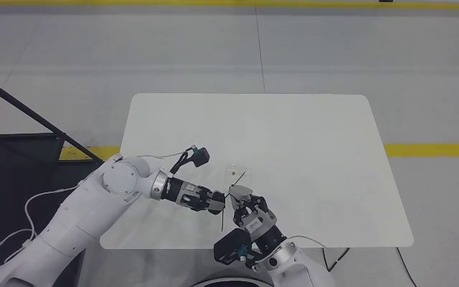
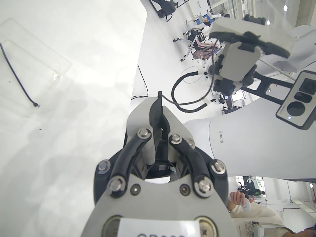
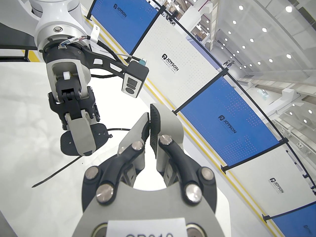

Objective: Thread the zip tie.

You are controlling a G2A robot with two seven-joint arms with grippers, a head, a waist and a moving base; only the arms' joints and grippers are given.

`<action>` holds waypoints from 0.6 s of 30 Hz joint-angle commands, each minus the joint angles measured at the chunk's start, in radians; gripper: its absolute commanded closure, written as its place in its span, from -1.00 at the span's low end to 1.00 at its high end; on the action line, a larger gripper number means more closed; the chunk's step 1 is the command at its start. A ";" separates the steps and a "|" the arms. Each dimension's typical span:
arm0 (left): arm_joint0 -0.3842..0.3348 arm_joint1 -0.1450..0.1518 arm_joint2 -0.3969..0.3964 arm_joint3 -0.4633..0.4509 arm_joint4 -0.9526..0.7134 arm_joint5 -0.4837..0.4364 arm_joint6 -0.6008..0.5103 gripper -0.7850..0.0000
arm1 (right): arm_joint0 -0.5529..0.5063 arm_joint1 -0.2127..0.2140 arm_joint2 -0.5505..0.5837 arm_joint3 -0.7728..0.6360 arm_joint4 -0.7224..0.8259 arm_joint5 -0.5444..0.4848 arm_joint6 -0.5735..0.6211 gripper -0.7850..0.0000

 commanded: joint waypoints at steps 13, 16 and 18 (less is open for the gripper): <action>-0.003 0.001 -0.003 0.021 -0.018 -0.004 0.004 1.00 | 0.000 -0.003 -0.009 -0.006 0.023 0.027 0.002 1.00; -0.003 0.001 -0.003 0.021 -0.018 -0.004 0.004 1.00 | 0.000 -0.003 -0.009 -0.006 0.023 0.027 0.002 1.00; 0.006 0.000 -0.003 0.011 -0.005 0.008 0.026 1.00 | 0.000 -0.003 -0.008 -0.004 0.022 0.028 0.004 1.00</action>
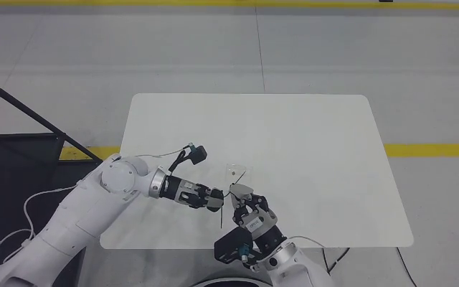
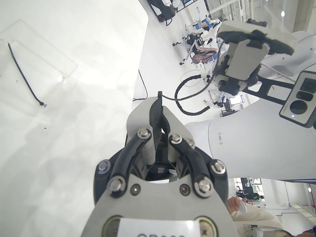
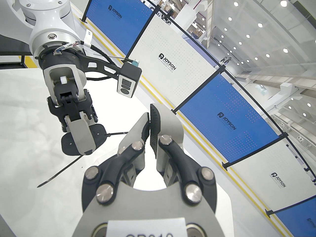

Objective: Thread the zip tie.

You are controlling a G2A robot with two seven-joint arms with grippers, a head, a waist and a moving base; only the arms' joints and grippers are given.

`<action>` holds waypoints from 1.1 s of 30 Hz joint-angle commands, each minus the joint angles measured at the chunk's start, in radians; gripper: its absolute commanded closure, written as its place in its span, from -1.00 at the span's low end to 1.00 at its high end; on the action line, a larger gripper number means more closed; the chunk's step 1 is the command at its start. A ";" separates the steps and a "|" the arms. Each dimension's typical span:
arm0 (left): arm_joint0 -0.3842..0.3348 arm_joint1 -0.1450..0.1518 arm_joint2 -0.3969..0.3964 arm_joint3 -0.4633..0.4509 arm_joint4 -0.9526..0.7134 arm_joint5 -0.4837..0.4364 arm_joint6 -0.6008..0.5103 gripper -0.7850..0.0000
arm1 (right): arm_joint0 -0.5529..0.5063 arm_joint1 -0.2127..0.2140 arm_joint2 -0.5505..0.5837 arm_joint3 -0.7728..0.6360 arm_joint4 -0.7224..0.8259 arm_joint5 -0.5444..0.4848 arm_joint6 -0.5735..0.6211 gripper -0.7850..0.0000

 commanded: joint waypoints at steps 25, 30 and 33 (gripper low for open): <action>0.040 -0.017 -0.039 -0.032 0.025 0.091 0.069 1.00 | 0.037 -0.026 -0.156 0.087 -0.551 0.178 0.110 1.00; 0.044 -0.018 -0.050 -0.027 0.015 0.092 0.053 1.00 | 0.024 -0.027 -0.154 0.084 -0.599 0.185 0.142 1.00; 0.045 -0.020 -0.055 -0.026 0.013 0.092 0.047 1.00 | 0.019 -0.029 -0.146 0.082 -0.613 0.193 0.168 1.00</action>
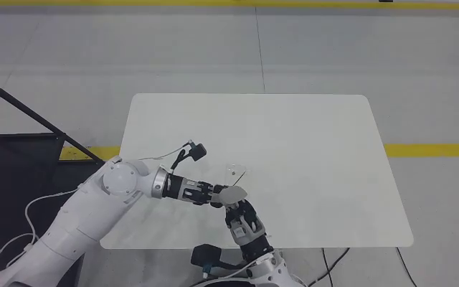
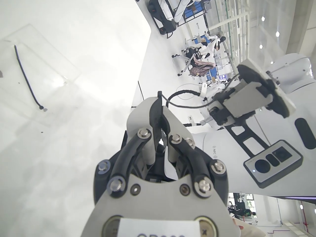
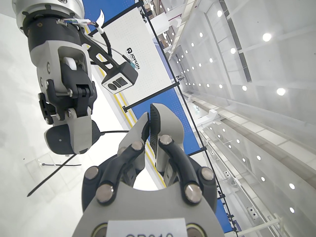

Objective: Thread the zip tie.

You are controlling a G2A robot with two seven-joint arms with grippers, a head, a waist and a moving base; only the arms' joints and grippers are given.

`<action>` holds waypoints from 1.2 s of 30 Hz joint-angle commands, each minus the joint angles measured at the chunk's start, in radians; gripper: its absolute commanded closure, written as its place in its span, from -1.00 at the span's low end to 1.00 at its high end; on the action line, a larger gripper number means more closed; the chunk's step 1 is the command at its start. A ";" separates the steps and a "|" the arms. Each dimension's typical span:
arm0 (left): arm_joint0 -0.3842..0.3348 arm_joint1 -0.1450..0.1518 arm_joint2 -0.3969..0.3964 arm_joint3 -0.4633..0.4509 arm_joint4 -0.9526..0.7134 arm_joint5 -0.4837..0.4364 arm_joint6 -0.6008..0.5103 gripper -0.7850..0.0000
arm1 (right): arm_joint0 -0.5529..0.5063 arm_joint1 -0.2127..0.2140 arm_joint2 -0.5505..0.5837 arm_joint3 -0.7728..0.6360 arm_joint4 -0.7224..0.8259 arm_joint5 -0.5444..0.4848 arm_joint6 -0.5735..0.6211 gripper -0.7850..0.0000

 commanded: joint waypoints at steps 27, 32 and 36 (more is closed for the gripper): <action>0.005 -0.016 -0.017 0.002 0.013 0.003 -0.060 1.00 | 0.014 -0.016 -0.026 0.027 -0.080 0.024 0.015 1.00; 0.007 -0.019 -0.022 0.002 0.014 0.008 -0.062 1.00 | 0.000 -0.007 -0.013 0.012 -0.036 0.006 -0.057 1.00; 0.007 -0.021 -0.024 0.003 0.014 0.011 -0.068 1.00 | -0.012 -0.002 -0.003 -0.002 -0.017 -0.021 -0.096 1.00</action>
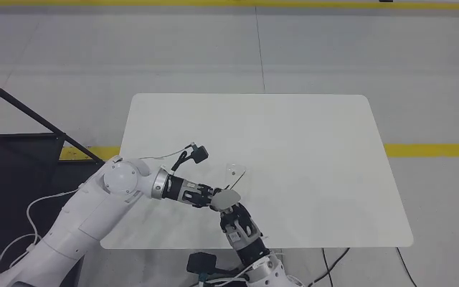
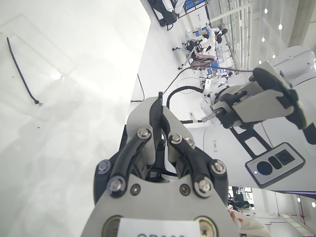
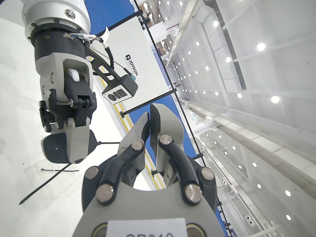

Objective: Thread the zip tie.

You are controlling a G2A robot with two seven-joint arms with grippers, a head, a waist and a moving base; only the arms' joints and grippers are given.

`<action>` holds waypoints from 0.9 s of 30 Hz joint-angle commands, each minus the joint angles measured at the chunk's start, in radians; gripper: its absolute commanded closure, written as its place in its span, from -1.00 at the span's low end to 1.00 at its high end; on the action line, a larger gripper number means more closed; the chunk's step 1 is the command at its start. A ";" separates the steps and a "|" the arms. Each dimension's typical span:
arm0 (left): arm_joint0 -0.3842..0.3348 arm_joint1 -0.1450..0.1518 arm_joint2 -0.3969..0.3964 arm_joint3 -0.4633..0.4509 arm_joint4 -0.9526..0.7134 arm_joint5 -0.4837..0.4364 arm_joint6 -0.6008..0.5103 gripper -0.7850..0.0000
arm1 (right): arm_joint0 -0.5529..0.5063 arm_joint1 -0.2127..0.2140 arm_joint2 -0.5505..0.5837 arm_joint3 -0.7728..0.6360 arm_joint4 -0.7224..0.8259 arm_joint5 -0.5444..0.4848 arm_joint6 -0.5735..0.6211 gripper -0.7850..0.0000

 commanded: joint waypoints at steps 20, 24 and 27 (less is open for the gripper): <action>0.000 -0.010 -0.013 0.009 -0.005 0.008 -0.027 1.00 | -0.025 0.023 0.049 -0.038 0.098 -0.128 -0.174 1.00; 0.001 -0.012 -0.017 0.011 -0.008 0.006 -0.031 1.00 | -0.030 0.027 0.053 -0.045 0.104 -0.141 -0.192 1.00; 0.002 -0.013 -0.020 0.013 -0.008 0.008 -0.033 1.00 | -0.035 0.031 0.058 -0.050 0.113 -0.152 -0.215 1.00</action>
